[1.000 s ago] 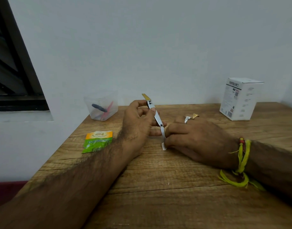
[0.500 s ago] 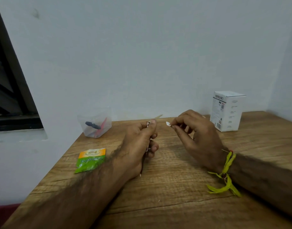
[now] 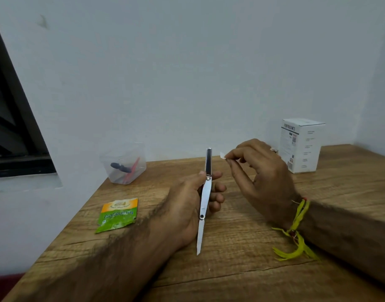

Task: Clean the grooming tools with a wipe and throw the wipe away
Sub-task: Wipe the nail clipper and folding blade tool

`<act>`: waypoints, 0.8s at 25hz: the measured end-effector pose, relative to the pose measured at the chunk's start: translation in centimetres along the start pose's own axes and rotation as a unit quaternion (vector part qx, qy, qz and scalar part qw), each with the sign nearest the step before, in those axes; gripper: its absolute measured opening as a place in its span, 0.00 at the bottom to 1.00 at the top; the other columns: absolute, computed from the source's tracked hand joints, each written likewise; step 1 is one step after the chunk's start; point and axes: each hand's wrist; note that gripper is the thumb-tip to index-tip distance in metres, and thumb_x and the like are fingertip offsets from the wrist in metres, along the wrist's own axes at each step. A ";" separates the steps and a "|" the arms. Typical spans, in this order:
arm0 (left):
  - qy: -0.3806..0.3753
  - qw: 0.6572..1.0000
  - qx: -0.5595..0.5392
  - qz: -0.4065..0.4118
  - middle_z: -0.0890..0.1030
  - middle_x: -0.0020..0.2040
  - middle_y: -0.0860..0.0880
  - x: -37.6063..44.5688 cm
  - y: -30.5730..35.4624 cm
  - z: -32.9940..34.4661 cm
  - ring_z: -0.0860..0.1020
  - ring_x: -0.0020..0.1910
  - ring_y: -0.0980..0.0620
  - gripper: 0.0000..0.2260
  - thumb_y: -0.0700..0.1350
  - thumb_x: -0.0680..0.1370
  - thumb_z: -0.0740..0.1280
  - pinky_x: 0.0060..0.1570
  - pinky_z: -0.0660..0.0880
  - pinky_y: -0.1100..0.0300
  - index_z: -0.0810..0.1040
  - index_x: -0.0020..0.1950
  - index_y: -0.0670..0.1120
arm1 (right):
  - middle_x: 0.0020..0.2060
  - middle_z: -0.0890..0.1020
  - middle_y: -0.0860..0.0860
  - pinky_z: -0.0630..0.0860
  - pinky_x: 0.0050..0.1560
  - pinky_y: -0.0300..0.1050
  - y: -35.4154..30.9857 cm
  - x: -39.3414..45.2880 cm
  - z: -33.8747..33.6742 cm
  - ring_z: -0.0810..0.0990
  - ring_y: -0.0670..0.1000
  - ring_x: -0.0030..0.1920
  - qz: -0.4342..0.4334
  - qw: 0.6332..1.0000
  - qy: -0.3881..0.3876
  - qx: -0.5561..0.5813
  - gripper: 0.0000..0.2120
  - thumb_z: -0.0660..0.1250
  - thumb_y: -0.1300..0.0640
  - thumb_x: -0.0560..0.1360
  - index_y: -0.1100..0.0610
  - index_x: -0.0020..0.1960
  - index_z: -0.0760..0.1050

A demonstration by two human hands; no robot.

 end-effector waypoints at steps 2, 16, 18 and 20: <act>0.018 1.000 0.012 0.014 0.83 0.34 0.43 -0.1 -0.2 0.2 0.79 0.27 0.53 0.15 0.43 0.86 0.55 0.24 0.74 0.64 0.79 0.56 0.38 | 0.43 0.81 0.54 0.77 0.42 0.54 -0.1 0.0 0.2 0.79 0.54 0.43 -0.039 0.999 0.007 -0.025 0.04 0.68 0.62 0.78 0.62 0.48 0.81; 0.086 0.988 0.076 0.106 0.82 0.33 0.45 -0.2 -1.5 0.9 0.81 0.29 0.52 0.09 0.39 0.83 0.64 0.26 0.74 0.66 0.84 0.50 0.40 | 0.47 0.83 0.57 0.78 0.40 0.55 -0.4 0.2 0.2 0.82 0.58 0.42 -0.142 0.974 -0.079 -0.159 0.06 0.68 0.63 0.77 0.62 0.52 0.81; 0.070 0.991 0.056 0.103 0.81 0.32 0.45 -0.1 -1.4 0.7 0.81 0.29 0.52 0.09 0.38 0.82 0.64 0.28 0.75 0.66 0.84 0.50 0.39 | 0.46 0.83 0.56 0.78 0.40 0.55 -0.5 0.3 0.3 0.81 0.59 0.42 -0.135 0.975 -0.076 -0.159 0.06 0.69 0.64 0.76 0.62 0.52 0.81; 0.056 0.993 0.037 0.102 0.81 0.32 0.44 -0.2 -1.5 0.8 0.80 0.28 0.51 0.09 0.38 0.82 0.64 0.29 0.76 0.65 0.84 0.50 0.38 | 0.45 0.83 0.57 0.78 0.39 0.55 -0.4 0.3 0.3 0.81 0.59 0.41 -0.130 0.976 -0.068 -0.160 0.06 0.69 0.64 0.76 0.62 0.52 0.81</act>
Point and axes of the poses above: each hand's wrist, its own x-axis towards the middle knuckle, its own z-axis out of the palm, y = z × x
